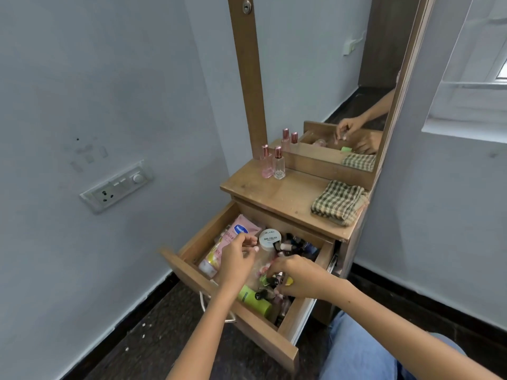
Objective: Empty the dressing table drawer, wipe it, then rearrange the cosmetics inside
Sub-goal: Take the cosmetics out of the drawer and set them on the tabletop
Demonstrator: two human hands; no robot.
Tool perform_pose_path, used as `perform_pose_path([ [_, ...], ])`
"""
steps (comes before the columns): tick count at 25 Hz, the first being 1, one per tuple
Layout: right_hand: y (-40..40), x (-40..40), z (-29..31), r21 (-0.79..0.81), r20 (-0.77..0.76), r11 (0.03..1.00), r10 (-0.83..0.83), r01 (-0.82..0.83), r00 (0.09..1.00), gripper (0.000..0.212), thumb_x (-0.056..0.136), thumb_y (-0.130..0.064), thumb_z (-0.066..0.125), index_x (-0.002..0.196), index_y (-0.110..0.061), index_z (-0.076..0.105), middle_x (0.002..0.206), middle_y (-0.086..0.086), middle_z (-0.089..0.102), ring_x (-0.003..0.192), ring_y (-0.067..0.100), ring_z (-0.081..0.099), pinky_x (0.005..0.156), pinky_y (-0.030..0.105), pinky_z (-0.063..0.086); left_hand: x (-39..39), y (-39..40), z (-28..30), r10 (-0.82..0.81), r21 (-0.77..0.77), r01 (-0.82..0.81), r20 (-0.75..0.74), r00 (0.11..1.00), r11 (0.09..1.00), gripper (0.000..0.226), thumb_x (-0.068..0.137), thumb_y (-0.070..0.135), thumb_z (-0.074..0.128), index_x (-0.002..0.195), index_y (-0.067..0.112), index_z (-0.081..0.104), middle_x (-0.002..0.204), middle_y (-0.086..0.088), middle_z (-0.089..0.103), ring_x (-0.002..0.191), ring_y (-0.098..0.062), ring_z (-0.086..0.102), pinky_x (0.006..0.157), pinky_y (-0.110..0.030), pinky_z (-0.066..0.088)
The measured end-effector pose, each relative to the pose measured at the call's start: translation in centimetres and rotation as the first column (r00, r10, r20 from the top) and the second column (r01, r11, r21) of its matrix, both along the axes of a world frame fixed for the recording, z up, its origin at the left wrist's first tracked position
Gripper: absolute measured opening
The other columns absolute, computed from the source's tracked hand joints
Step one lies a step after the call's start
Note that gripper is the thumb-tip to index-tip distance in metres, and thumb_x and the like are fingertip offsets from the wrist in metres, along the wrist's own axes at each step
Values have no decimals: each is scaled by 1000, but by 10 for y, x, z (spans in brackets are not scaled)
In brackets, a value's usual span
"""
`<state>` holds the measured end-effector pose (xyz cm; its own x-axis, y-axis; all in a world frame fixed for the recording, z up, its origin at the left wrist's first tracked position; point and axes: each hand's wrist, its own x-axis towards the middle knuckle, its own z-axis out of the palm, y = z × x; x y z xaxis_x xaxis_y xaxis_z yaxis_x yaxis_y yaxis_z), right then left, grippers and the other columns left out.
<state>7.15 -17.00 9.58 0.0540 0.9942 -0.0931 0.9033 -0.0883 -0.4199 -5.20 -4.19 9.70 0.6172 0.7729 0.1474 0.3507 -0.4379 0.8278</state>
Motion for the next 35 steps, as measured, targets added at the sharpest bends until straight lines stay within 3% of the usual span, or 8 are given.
perform_pose_path([
  [5, 0, -6, -6, 13, 67, 996, -84, 83, 994, 30, 85, -19, 66, 114, -24, 65, 120, -3, 62, 104, 19, 61, 86, 35, 50, -17, 1, 1, -185, -9, 186, -166, 969, 983, 23, 81, 7, 71, 101, 18, 68, 98, 10, 68, 94, 0, 61, 91, -24, 51],
  [11, 10, -1, -7, 178, -181, 927, -299, 331, 937, 17, 85, -7, 64, 99, -14, 70, 91, 4, 72, 82, 16, 68, 76, 30, 54, -21, -2, -4, -234, -26, 240, -354, 906, 970, 48, 68, 25, 82, 114, 27, 66, 118, 10, 65, 114, -6, 54, 101, -33, 43],
  [15, 15, -7, 11, 253, -339, 882, -304, 397, 890, 16, 86, -7, 66, 101, -12, 69, 88, 2, 73, 75, 3, 66, 68, 8, 49, -19, -10, -5, -151, 74, 175, -259, 954, 982, 42, 66, 29, 84, 107, 26, 71, 103, 13, 70, 97, 0, 62, 86, -26, 52],
  [20, 15, -12, 14, 336, -493, 786, -323, 520, 808, 29, 86, -2, 64, 113, -13, 66, 98, -1, 72, 90, 4, 68, 82, 15, 53, -16, -14, -2, 5, 177, -7, 9, 1000, 984, 25, 73, 18, 79, 98, 19, 75, 91, 12, 73, 88, 0, 65, 73, -16, 52],
  [22, 13, -8, 9, 258, -428, 838, -347, 481, 834, 30, 85, -2, 64, 112, -13, 67, 100, -1, 72, 92, 5, 67, 85, 20, 54, -15, -12, -3, 45, 117, -52, 60, 997, 992, 23, 72, 24, 80, 94, 17, 75, 86, 11, 72, 82, -2, 65, 70, -22, 54],
  [25, 11, -10, -6, 49, -196, 974, -208, 221, 958, 34, 81, -8, 68, 113, -22, 68, 111, -5, 70, 101, 8, 63, 87, 22, 52, -16, -7, -4, 85, 27, -88, 95, 992, 996, 23, 71, 24, 81, 90, 14, 73, 82, 8, 71, 80, -6, 66, 71, -25, 55],
  [28, 15, -19, -18, -28, -148, 994, -111, 108, 983, 42, 82, -16, 67, 121, -30, 61, 117, -4, 67, 102, 13, 65, 89, 35, 55, -19, -9, -1, 121, -19, -119, 133, 984, 993, 20, 72, 19, 81, 88, 19, 70, 83, 10, 69, 82, -6, 66, 70, -18, 51],
  [35, 17, -29, -4, -71, 87, 995, 82, -76, 993, 30, 86, -16, 65, 115, -25, 66, 119, -1, 64, 105, 19, 61, 86, 36, 52, -21, -13, 2, 115, -53, -107, 170, 979, 993, 25, 73, 18, 81, 95, 19, 69, 87, 12, 68, 86, 1, 64, 71, -13, 49],
])
